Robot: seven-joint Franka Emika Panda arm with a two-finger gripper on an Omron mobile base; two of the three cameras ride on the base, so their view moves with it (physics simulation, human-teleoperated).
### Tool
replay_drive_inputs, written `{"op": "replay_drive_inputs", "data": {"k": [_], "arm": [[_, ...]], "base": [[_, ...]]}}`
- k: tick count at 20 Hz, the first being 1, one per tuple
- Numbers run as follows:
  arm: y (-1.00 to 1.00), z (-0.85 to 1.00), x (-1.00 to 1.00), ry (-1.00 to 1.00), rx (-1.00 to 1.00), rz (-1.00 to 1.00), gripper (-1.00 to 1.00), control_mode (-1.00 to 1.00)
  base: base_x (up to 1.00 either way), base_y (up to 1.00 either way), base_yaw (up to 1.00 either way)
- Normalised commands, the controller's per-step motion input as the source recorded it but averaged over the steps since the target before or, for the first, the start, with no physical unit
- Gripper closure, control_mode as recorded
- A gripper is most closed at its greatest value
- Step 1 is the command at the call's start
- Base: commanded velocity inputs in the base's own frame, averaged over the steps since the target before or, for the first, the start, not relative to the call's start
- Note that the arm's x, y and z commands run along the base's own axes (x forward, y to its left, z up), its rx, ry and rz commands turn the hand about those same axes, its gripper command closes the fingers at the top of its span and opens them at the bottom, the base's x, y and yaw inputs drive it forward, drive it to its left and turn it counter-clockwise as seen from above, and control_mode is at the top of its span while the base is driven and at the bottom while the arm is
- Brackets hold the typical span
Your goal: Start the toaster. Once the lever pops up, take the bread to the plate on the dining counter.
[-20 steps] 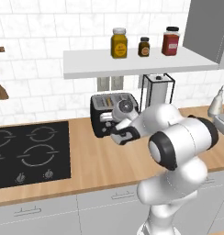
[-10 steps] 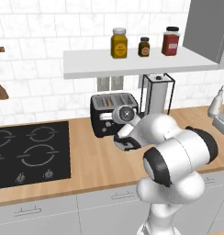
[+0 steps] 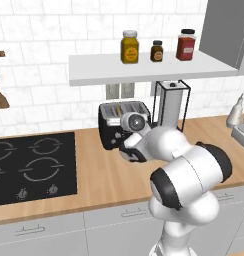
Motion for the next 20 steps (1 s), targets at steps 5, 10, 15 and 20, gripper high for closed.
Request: {"op": "replay_drive_inputs", "data": {"k": [5, 10, 15, 20], "arm": [[0.04, 0.55, 0.00, 0.00, 0.00, 0.00, -1.00, -1.00], [0.00, 0.39, 0.00, 0.00, 0.00, 0.00, -1.00, -1.00], [0.00, 0.14, 0.09, 0.01, 0.00, 0.00, -1.00, -1.00], [0.00, -0.01, 0.20, 0.02, 0.00, 0.00, -1.00, -1.00]], "base": [[0.00, 0.00, 0.00], [0.00, 0.00, 0.00], [0.00, 0.00, 0.00], [0.00, 0.00, 0.00]]}}
